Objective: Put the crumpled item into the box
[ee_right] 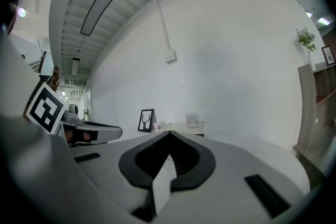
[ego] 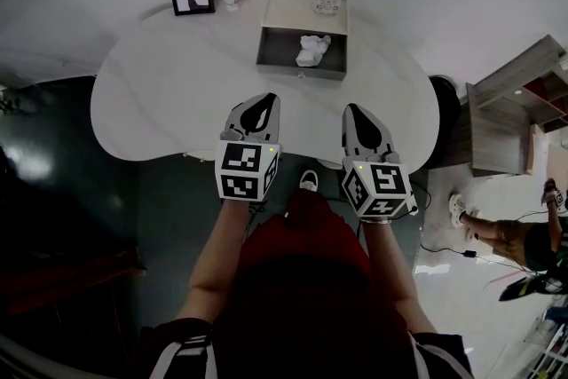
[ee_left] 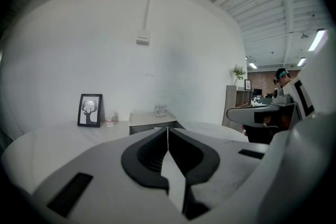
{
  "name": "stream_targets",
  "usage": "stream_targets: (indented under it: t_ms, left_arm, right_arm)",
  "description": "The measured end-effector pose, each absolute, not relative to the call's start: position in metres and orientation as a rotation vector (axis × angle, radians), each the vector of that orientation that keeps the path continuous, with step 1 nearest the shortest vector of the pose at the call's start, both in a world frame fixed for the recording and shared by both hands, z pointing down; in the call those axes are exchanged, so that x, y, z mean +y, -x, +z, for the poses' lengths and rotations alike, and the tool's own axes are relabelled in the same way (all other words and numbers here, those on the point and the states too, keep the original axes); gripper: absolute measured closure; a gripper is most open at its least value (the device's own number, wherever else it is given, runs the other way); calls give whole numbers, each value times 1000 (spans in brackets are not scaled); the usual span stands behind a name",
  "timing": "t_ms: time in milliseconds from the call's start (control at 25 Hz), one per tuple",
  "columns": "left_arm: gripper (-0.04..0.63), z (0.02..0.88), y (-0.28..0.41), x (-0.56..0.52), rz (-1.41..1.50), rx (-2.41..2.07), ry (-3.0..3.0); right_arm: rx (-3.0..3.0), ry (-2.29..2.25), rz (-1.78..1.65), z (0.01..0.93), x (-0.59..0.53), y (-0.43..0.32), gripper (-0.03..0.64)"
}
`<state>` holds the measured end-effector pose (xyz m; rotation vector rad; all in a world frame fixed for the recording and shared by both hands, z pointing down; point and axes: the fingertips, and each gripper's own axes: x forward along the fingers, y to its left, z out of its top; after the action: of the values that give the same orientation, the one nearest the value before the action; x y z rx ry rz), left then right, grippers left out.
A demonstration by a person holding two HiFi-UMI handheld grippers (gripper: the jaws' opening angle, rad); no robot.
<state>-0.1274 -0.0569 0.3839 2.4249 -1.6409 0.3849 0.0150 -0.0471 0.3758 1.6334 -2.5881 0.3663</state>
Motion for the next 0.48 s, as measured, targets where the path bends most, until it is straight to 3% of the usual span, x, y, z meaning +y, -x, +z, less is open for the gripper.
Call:
stream_targets:
  t_ms: [480]
  left_arm:
    - [566,381,136,-10,335,-1692,-2398]
  right_arm:
    - [-2569,-1617,281,370,-8,-11,601]
